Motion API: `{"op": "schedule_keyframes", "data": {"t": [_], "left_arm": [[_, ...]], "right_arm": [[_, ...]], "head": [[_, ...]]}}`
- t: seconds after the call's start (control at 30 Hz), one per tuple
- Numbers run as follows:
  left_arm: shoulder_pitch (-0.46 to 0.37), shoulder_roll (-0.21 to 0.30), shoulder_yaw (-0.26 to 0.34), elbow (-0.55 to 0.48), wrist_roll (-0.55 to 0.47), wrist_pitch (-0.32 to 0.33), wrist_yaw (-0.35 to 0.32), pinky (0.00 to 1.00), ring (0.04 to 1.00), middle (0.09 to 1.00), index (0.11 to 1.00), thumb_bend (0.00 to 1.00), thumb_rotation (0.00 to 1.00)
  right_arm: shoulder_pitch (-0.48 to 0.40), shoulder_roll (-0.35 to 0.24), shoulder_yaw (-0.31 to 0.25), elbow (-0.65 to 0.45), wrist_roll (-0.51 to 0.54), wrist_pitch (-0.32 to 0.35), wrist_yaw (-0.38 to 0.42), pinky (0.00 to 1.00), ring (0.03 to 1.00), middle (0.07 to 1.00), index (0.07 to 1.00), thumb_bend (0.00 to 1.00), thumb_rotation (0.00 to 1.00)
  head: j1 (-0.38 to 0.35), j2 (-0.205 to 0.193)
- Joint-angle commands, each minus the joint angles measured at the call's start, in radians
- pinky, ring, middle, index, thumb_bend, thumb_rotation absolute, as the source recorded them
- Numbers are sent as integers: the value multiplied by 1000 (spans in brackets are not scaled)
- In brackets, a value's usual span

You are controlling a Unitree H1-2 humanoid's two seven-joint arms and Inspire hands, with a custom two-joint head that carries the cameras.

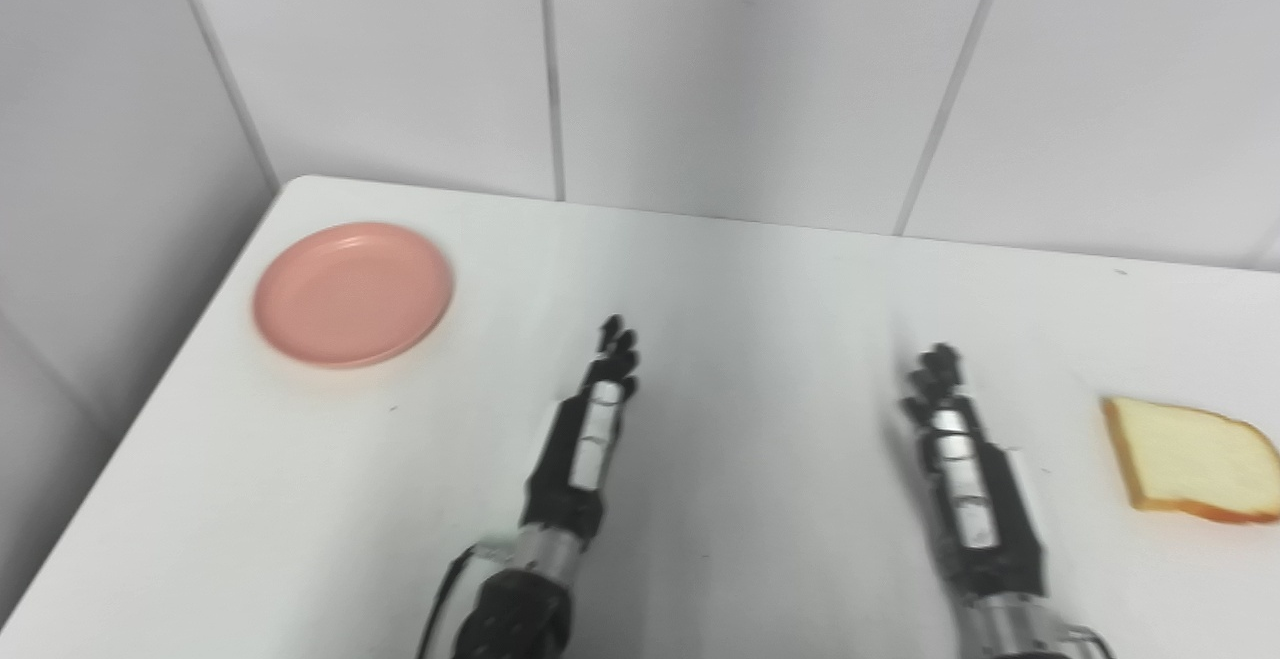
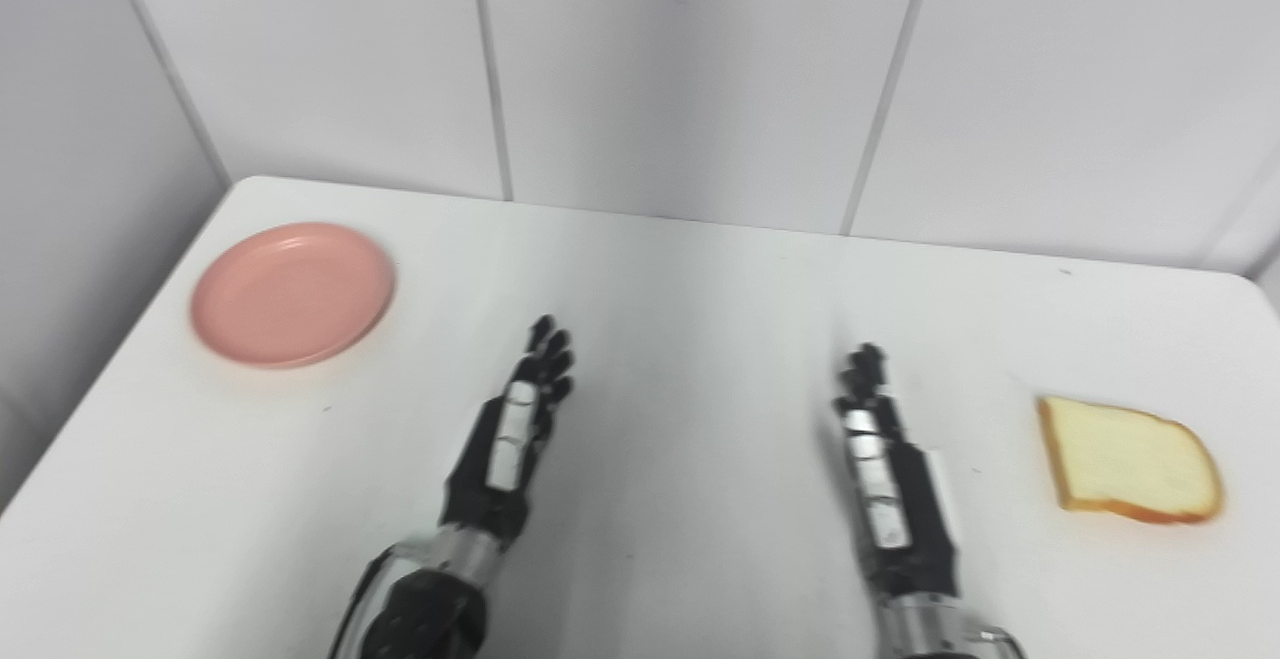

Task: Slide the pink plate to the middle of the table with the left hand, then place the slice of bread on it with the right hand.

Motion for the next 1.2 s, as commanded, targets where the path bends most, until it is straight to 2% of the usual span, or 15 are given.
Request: {"op": "schedule_keyframes", "data": {"t": [0.0,0.13,0.17,0.33,0.4,0.53,0.57,0.63,0.77,0.97,1.03,1.17], "left_arm": [[-31,-11,12,5,-15,-48,-2,1000,1000,1000,1000,757,1000],[-80,-1,48,16,-65,-77,-18,1000,1000,1000,1000,759,986],[-92,0,57,17,-74,-83,-18,1000,1000,1000,1000,761,982],[-126,5,99,4,-102,-85,-5,1000,1000,1000,1000,778,969],[-136,14,116,-11,-103,-67,6,1000,993,991,992,793,970],[-155,68,142,-56,-112,-5,-12,1000,984,977,981,832,997],[-160,83,149,-64,-114,9,-12,1000,979,973,976,838,999],[-170,108,168,-78,-125,32,-6,1000,967,966,965,850,1000],[-186,147,212,-90,-123,34,17,925,902,897,891,871,1000],[-206,174,270,-78,-113,18,62,825,824,824,818,869,1000],[-213,188,291,-65,-110,4,77,788,784,789,781,857,1000],[-210,226,318,-58,-119,10,66,785,773,773,771,870,1000]], "right_arm": [[18,-10,-14,22,16,-50,13,1000,1000,1000,1000,601,888],[17,-18,-26,19,37,-21,17,1000,1000,1000,1000,592,879],[15,-20,-28,21,45,-17,21,1000,1000,1000,1000,595,877],[3,-31,-29,40,42,-41,28,1000,1000,1000,1000,620,885],[-5,-33,-30,54,45,-57,32,1000,1000,1000,1000,624,891],[-12,-35,-32,79,48,-96,46,1000,1000,1000,1000,587,924],[-9,-30,-38,75,54,-83,37,1000,1000,1000,1000,590,927],[-2,-17,-50,64,59,-60,17,1000,994,1000,1000,599,856],[3,-12,-54,60,48,-58,9,1000,984,995,1000,554,847],[2,-6,-55,69,46,-80,14,1000,976,985,992,565,866],[1,-3,-53,73,56,-82,22,1000,976,984,985,577,838],[0,7,-53,79,89,-70,34,1000,976,975,971,608,788]], "head": [[0,0],[33,-26],[49,-46],[81,-76],[87,-88],[101,-106],[111,-115],[123,-121],[146,-136],[154,-156],[152,-161],[146,-170]]}}
